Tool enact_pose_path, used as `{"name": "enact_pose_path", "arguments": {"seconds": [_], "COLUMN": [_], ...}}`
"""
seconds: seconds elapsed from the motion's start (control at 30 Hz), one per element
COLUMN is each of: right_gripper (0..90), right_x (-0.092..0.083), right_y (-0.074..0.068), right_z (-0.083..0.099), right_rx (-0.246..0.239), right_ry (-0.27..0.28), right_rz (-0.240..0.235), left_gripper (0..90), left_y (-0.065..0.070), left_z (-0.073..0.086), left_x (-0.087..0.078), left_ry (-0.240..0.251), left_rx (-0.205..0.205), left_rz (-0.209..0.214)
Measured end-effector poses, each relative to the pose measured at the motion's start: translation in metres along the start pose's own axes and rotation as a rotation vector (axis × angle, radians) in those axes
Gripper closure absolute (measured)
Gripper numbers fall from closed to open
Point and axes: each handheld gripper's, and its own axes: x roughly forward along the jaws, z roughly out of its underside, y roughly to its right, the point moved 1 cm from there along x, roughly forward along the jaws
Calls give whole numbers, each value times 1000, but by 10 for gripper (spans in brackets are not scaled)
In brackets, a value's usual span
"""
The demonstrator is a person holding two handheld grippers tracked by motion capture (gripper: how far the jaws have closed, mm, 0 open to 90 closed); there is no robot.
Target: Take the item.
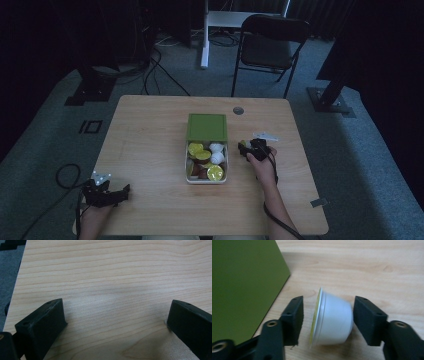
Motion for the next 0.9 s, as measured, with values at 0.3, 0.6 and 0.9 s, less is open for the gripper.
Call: {"name": "enact_pose_path", "arguments": {"seconds": [0.3,0.6,0.9], "right_gripper": [365,347,275], "right_x": [-15,-32,-53], "right_y": [2,12,31], "right_z": [-12,-13,-6], "right_rx": [-22,0,9], "right_ry": [34,60,87], "right_rz": [-5,-21,16], "left_gripper": [18,18,18], "left_y": [0,0,0], "left_z": [0,0,0], "left_x": [0,0,0], "left_ry": [0,0,0], "left_rx": [0,0,0], "left_rz": [0,0,0]}}
